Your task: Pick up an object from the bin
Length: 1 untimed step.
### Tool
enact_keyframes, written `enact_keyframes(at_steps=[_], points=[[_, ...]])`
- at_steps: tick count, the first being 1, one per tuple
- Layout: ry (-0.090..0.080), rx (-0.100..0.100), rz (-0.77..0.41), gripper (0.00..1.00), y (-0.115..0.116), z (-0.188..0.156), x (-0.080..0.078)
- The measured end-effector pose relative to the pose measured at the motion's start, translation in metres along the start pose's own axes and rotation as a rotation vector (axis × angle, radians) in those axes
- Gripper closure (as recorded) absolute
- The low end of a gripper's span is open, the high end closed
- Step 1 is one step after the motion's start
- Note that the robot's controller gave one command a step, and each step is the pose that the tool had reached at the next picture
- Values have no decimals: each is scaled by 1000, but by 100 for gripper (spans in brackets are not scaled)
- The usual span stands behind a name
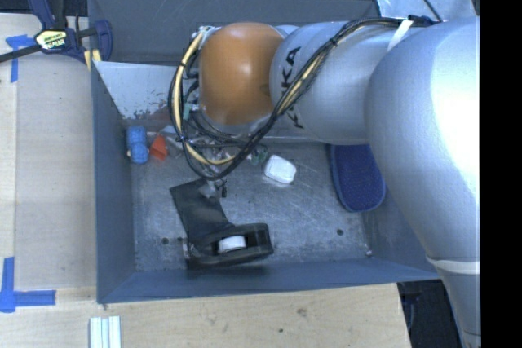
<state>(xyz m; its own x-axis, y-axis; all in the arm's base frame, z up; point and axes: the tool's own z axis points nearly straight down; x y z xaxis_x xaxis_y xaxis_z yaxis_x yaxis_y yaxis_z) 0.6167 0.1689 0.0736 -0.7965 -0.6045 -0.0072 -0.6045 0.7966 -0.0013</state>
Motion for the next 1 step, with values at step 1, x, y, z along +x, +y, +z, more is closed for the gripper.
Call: enact_keyframes(at_steps=[1], points=[[3, -2, -657, 0, 43, 3, 73]])
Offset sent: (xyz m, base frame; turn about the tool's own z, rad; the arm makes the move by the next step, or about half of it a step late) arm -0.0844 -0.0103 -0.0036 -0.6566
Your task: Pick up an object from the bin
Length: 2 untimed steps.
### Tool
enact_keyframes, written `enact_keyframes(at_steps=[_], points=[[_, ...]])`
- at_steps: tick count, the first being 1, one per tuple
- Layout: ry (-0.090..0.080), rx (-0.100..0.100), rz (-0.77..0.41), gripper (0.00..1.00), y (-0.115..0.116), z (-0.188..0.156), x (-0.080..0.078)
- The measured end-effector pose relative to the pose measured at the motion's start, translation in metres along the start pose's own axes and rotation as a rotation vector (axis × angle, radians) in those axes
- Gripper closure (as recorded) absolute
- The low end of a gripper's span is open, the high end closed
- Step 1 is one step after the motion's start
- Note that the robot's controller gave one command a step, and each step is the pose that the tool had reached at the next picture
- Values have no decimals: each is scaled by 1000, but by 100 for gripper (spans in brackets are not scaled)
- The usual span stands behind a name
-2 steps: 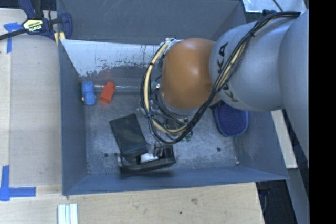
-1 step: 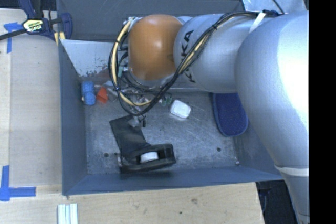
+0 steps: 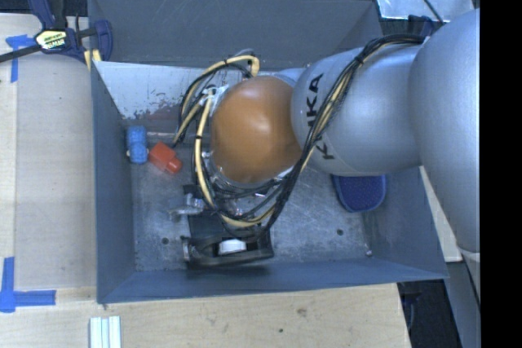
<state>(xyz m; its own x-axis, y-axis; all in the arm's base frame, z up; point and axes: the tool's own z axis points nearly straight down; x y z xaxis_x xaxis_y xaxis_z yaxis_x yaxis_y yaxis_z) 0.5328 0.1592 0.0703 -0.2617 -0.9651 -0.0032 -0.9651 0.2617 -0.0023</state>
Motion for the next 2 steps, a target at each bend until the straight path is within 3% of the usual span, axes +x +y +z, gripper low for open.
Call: enact_keyframes(at_steps=[1, 2], points=[[-1, -1, 5, 100, -1, 0, 0], [-2, 4, 27, 100, 36, -88, 9]])
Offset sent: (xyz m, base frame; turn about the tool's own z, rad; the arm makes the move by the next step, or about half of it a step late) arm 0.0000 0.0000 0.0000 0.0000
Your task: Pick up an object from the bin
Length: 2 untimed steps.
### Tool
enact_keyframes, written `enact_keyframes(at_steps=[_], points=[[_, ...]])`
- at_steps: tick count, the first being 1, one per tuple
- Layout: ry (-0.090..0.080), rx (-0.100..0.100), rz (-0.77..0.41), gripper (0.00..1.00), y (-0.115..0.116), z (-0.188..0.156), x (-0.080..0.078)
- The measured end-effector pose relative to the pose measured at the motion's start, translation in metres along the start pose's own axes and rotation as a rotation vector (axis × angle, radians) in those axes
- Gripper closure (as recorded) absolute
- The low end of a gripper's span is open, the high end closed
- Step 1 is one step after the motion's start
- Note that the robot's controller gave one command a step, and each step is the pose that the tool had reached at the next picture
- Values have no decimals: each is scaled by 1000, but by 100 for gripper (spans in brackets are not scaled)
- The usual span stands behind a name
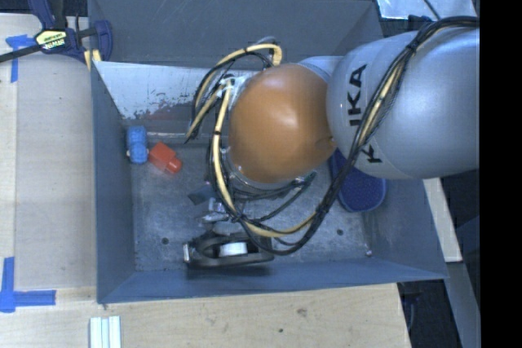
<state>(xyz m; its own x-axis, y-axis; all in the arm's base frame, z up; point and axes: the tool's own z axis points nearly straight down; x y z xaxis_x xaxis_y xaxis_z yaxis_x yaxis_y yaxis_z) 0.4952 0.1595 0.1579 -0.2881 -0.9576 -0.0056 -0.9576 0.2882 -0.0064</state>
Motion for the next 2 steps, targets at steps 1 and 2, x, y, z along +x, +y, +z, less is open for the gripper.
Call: enact_keyframes(at_steps=[1, 2], points=[[1, -4, 16, 100, 0, 14, -36], [0, -2, -7, 100, 10, -19, -44]])
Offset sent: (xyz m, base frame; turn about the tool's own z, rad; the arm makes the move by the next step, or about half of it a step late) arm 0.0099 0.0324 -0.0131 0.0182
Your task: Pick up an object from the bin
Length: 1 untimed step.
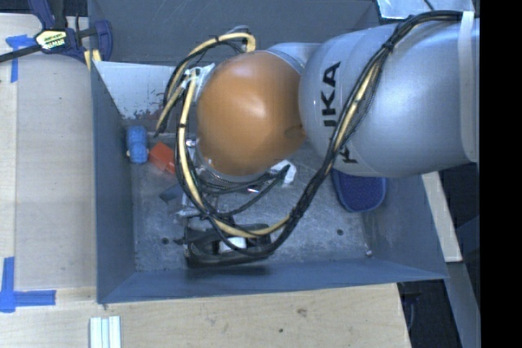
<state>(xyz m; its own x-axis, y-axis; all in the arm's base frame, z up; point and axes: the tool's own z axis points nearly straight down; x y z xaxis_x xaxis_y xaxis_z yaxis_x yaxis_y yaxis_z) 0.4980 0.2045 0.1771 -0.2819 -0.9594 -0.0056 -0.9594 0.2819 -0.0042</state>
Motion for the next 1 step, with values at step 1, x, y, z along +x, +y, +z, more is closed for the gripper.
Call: enact_keyframes(at_steps=[1], points=[[-1, 4, 15, 100, -7, -64, 8]])
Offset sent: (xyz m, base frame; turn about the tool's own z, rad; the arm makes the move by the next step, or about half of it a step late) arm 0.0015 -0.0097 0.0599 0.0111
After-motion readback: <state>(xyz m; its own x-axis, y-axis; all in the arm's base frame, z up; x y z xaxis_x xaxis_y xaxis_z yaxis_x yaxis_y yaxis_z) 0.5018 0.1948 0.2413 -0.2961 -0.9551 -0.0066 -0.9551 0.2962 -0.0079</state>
